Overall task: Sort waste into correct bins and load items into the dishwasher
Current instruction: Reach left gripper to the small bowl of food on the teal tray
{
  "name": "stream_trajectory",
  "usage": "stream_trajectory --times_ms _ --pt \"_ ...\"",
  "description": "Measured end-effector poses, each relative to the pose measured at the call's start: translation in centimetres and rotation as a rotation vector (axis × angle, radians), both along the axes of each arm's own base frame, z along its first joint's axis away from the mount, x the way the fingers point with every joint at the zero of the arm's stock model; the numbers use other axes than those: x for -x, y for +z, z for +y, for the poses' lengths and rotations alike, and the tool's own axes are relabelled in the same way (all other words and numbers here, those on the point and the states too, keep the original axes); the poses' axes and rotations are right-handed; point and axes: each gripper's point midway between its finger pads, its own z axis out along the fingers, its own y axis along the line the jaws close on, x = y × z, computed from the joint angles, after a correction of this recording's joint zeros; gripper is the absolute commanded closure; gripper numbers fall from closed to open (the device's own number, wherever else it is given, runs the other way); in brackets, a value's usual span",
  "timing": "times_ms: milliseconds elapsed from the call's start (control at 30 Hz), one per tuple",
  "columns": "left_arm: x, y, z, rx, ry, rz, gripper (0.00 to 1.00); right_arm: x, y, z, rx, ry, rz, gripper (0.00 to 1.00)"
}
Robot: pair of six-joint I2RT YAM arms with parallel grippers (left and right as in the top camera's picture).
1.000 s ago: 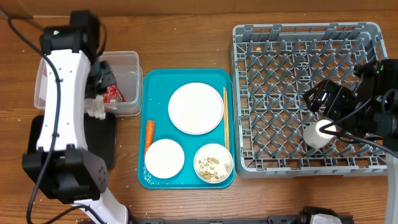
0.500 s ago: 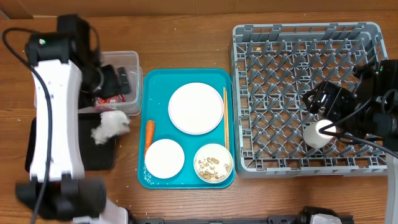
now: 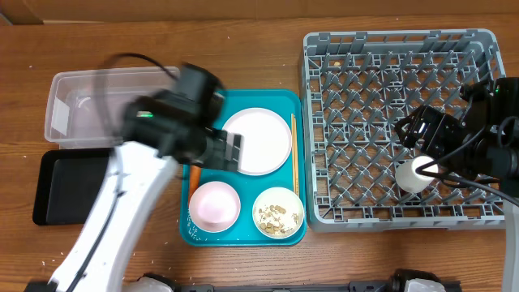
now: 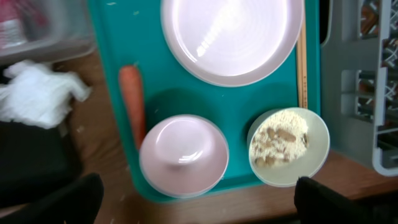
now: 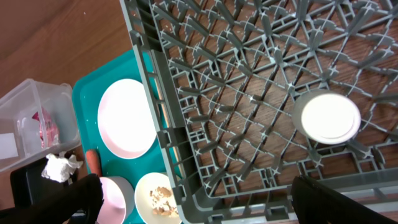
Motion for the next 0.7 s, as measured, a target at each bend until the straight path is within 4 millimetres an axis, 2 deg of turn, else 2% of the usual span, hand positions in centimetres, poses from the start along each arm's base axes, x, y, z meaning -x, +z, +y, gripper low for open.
stream_trajectory --times_ms 100,233,300,400,500,600,700 --pt "1.1 -4.0 -2.8 0.008 -0.098 0.037 0.00 0.0 0.0 0.0 0.000 0.000 0.002 0.00" --pt "3.4 -6.9 -5.0 0.004 -0.195 0.069 0.00 0.1 -0.1 0.0 -0.001 0.001 0.004 0.00" --pt "4.2 -7.7 -5.7 0.004 -0.225 0.080 0.03 0.0 -0.1 0.0 -0.001 0.001 0.004 0.00" --pt "5.0 -9.3 -6.1 -0.001 -0.258 0.090 0.07 -0.1 -0.1 0.0 -0.001 0.000 0.004 0.00" --pt "5.6 -11.2 -6.1 0.001 -0.265 0.105 0.20 -0.2 -0.2 0.0 -0.001 0.000 0.010 0.00" --pt "6.5 -13.2 -6.0 0.006 -0.277 0.151 0.25 -0.4 -0.5 0.0 -0.004 0.000 0.023 0.00" --pt "7.2 -14.0 -6.2 0.027 -0.282 0.183 0.31 -0.6 -0.9 -0.1 -0.005 0.000 0.038 0.00"
